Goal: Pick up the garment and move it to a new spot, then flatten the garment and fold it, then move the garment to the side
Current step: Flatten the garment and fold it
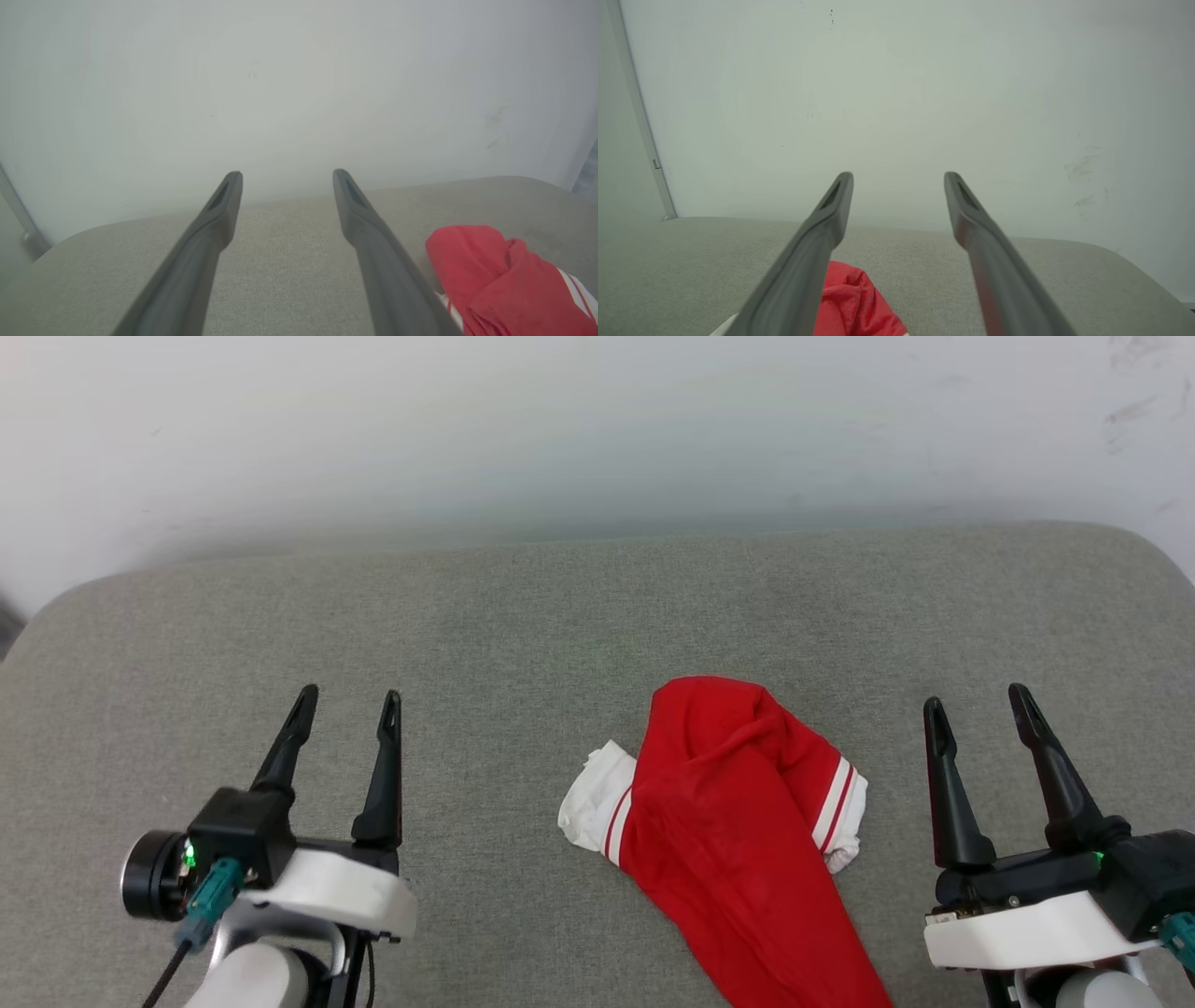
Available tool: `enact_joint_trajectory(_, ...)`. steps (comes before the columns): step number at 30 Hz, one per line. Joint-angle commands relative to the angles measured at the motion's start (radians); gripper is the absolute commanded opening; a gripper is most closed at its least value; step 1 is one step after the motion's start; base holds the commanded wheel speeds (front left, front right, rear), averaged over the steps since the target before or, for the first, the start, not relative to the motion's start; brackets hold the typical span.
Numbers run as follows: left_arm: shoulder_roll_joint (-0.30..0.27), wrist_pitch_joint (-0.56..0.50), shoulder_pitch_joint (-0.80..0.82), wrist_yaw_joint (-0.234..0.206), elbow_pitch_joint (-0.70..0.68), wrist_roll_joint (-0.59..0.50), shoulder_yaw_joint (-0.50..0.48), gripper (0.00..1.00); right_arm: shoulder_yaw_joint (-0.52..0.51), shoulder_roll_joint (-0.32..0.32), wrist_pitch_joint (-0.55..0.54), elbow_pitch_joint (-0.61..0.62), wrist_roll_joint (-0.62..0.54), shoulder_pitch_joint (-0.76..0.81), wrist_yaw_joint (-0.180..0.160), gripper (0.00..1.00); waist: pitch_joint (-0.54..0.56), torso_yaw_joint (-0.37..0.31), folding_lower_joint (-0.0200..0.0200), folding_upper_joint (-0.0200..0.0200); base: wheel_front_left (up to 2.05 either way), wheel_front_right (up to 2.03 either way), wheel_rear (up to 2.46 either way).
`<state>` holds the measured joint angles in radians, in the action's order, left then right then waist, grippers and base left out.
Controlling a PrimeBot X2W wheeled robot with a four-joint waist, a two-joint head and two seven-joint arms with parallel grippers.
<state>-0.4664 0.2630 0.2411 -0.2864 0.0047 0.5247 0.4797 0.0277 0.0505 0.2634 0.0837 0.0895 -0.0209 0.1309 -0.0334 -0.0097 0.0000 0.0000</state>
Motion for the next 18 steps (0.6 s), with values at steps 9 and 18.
enact_joint_trajectory(9,0.072,0.002,-0.211,0.059,-0.095,-0.12,-0.121,1.0,0.002,-0.001,0.002,0.01,0.006,0.004,0.0,1.0,-0.022,-0.024,0.0,0.0,0.0,0.0,0.0)
enact_joint_trajectory(18,0.025,-0.113,-0.066,0.21,-0.005,-0.145,-0.048,1.0,-0.008,-0.001,0.002,0.026,0.001,-0.03,0.0,1.0,-0.113,-0.049,0.0,0.0,0.0,0.0,0.0)
